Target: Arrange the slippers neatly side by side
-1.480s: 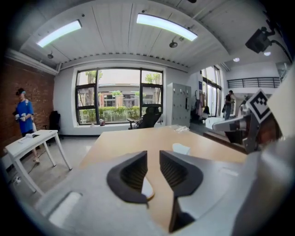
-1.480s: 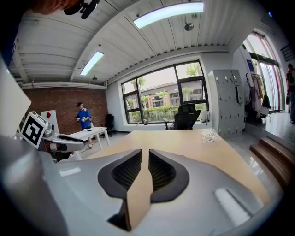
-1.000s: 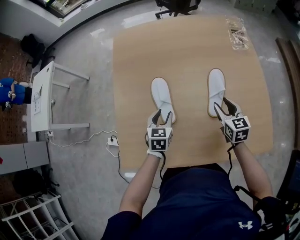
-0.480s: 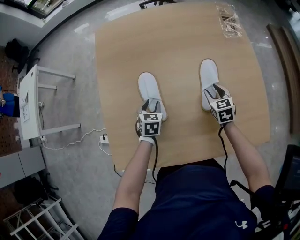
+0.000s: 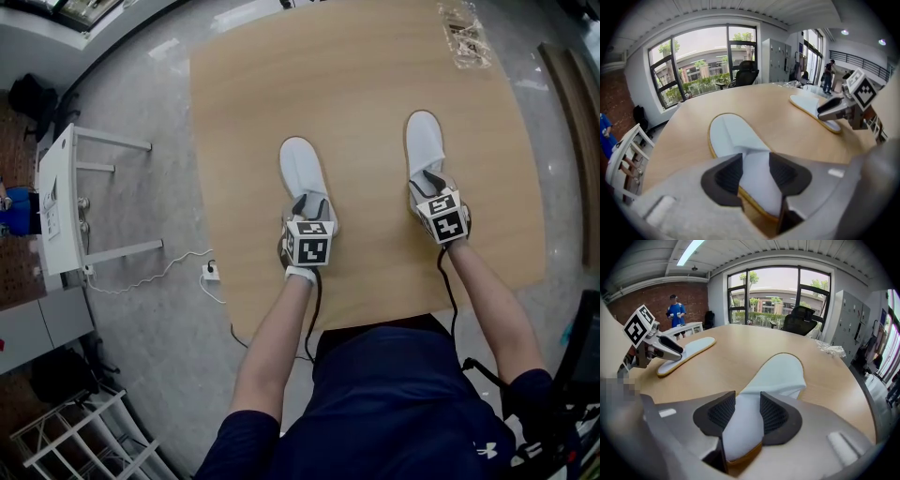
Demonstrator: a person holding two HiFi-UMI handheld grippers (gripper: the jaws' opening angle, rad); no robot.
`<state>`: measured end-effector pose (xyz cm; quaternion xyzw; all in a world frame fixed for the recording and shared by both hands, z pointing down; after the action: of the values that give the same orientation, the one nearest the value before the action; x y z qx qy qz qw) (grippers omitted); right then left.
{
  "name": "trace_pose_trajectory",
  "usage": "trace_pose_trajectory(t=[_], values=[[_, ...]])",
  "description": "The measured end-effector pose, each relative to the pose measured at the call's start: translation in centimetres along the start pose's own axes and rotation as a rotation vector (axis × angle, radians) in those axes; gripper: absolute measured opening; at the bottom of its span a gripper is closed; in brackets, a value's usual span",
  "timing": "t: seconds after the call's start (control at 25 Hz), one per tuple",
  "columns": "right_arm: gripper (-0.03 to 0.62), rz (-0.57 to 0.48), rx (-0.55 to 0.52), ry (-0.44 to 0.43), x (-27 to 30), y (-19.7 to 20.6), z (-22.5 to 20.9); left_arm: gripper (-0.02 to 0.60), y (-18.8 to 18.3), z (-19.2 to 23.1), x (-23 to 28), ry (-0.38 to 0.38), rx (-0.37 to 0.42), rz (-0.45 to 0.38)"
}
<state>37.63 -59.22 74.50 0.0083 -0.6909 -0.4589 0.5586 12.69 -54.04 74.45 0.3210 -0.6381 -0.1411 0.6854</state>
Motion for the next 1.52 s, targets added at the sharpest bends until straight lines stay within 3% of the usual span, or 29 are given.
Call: trace_pose_trajectory(t=[0.16,0.72,1.12,1.52], values=[[0.149,-0.010,0.005,-0.022,0.2,0.2,0.5,0.176,0.4,-0.4,0.1,0.006,0.020,-0.003],[0.149,-0.008,-0.028,-0.106,-1.0,1.2,5.3,0.172,2.4,-3.6,-1.5,0.040,0.022,0.005],[0.149,0.000,-0.036,-0.152,-1.9,2.1,8.3,0.170,3.6,-6.2,-2.5,0.075,0.074,0.020],[0.149,-0.004,-0.067,-0.177,-3.0,2.9,10.9,0.164,4.9,-7.6,-3.7,0.078,0.051,0.024]])
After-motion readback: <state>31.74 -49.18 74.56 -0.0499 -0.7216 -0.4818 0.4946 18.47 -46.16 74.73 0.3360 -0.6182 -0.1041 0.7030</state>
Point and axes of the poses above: the fingertips, and each gripper's own axes: x forward along the fingers, z to its left, y out of its underside, the point moved 1 cm from there along -x, backward along the fingers, and after that the axes turned 2 degrees about -x, right-handed, at the moved point
